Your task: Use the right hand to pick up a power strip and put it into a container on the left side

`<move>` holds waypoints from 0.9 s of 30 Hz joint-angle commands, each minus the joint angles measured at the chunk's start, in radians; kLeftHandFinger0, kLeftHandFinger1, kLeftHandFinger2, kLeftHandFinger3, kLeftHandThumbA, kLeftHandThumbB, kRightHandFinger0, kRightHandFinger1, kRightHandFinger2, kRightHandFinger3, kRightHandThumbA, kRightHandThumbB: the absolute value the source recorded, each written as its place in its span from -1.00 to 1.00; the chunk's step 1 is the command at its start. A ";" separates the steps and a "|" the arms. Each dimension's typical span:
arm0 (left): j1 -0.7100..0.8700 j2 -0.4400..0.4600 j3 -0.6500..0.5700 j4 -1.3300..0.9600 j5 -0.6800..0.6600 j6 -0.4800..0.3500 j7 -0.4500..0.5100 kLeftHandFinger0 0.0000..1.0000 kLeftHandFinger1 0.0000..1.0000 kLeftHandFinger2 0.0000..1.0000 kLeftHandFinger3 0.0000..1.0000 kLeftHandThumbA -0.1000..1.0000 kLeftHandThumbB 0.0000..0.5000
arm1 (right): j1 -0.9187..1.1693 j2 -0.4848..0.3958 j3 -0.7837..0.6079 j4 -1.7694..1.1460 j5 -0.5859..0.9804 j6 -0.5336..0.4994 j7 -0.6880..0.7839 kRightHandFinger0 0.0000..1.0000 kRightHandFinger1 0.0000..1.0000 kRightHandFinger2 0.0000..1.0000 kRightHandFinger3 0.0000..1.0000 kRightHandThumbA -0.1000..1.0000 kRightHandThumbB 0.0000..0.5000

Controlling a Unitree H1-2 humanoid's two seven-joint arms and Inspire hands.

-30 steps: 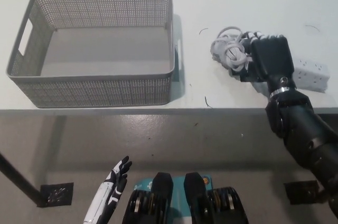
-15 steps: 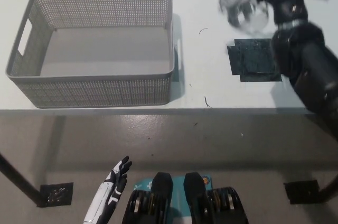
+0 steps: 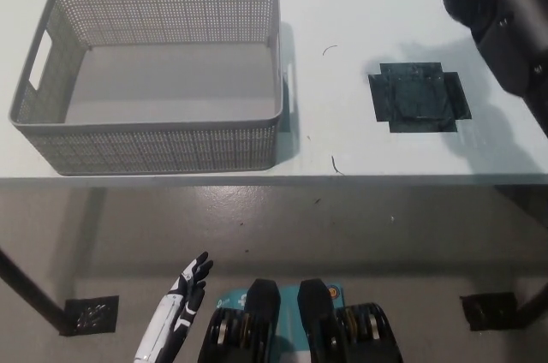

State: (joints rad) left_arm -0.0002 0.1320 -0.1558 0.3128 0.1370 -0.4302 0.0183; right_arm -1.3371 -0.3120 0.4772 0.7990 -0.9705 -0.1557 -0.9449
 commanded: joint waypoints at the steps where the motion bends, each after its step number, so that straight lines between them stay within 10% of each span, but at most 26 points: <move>1: -0.011 0.013 0.001 -0.023 -0.003 -0.040 0.006 1.00 1.00 1.00 1.00 1.00 -0.43 | -0.118 0.039 -0.009 0.013 -0.009 -0.024 -0.068 -1.00 -1.00 -0.34 -0.56 -1.00 -0.45; 5: -0.011 0.016 -0.002 -0.026 -0.003 -0.040 0.005 1.00 1.00 1.00 1.00 1.00 -0.50 | -0.174 0.114 0.008 0.080 -0.009 -0.043 -0.084 -1.00 -1.00 -0.46 -0.06 -1.00 -0.27; 8: -0.013 0.013 -0.001 -0.024 -0.005 -0.040 0.001 1.00 1.00 1.00 1.00 1.00 -0.46 | -0.213 0.167 0.014 0.134 -0.003 -0.048 -0.102 -1.00 -1.00 -0.52 -0.20 -1.00 -0.19; 11: -0.014 0.016 -0.004 -0.027 0.003 -0.040 0.007 1.00 1.00 1.00 1.00 1.00 -0.49 | -0.260 0.239 0.029 0.219 -0.002 -0.057 -0.143 -1.00 -1.00 -0.58 -0.87 -1.00 -0.41; 12: -0.015 0.019 -0.004 -0.026 0.009 -0.040 0.008 1.00 1.00 1.00 1.00 1.00 -0.49 | -0.279 0.270 0.040 0.259 -0.004 -0.049 -0.144 -1.00 -1.00 -0.53 -0.64 -1.00 -0.27; 18: -0.011 0.019 0.001 -0.033 0.009 -0.040 0.005 1.00 1.00 1.00 1.00 1.00 -0.49 | -0.329 0.374 0.074 0.423 0.010 -0.063 -0.135 -1.00 -1.00 -0.29 -0.98 -1.00 -0.13; 25: -0.021 0.022 -0.003 -0.030 0.007 -0.040 0.002 1.00 1.00 1.00 1.00 1.00 -0.54 | -0.360 0.439 0.117 0.552 0.027 -0.038 -0.027 -1.00 -1.00 -0.33 -0.61 -1.00 -0.08; 27: -0.024 0.021 -0.003 -0.027 0.003 -0.040 0.002 1.00 1.00 1.00 1.00 1.00 -0.51 | -0.361 0.452 0.128 0.573 0.025 -0.022 -0.008 -1.00 -1.00 -0.31 -0.61 -1.00 0.21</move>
State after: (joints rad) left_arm -0.0030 0.1386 -0.1562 0.3090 0.1388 -0.4303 0.0182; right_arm -1.5835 0.1324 0.5911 1.3537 -0.9733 -0.1930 -0.9902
